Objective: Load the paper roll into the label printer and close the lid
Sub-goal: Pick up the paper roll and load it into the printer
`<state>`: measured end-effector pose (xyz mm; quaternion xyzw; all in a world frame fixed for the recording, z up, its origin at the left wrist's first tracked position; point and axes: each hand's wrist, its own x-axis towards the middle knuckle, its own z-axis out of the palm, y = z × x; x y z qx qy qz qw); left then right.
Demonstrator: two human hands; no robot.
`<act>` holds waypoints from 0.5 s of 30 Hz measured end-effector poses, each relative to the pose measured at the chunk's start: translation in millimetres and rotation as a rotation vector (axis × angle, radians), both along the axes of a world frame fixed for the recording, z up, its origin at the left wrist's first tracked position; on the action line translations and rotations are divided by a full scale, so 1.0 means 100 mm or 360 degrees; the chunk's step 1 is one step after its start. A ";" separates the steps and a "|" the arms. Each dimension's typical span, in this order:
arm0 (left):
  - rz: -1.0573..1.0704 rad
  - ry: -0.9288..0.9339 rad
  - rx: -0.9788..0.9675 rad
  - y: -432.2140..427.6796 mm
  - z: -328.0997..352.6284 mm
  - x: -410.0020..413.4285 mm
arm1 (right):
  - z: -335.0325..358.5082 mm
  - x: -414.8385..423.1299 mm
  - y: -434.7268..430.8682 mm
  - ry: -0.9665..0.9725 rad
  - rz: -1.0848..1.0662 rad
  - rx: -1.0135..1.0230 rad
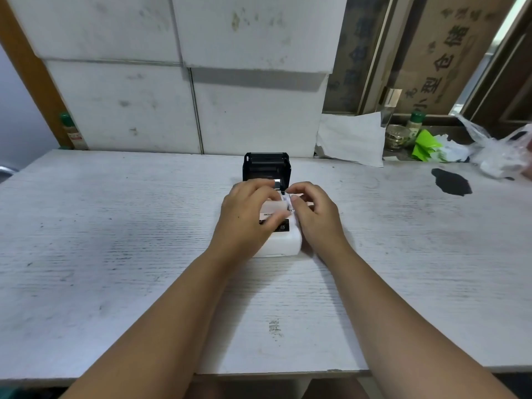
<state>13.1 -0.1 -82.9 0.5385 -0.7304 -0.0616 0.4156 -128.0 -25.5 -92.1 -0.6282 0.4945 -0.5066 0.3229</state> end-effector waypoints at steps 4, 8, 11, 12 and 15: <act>-0.0156 0.0080 0.0149 0.01 0.02 0.07 | 0.01 0.03 0.03 0.0099 0.0101 -0.0046; -0.0098 0.0143 0.0220 0.04 0.06 0.09 | 0.01 0.02 0.03 0.0167 0.0101 -0.0007; -0.0041 0.0160 0.0276 0.07 0.08 0.09 | 0.01 0.02 0.03 0.0125 0.0091 0.0020; -0.0029 0.0161 0.0282 0.07 0.08 0.08 | 0.01 0.02 0.03 0.0105 0.0069 0.0010; 0.0037 0.0172 0.0255 0.08 0.07 0.05 | 0.01 0.01 0.00 0.0014 -0.0061 -0.0023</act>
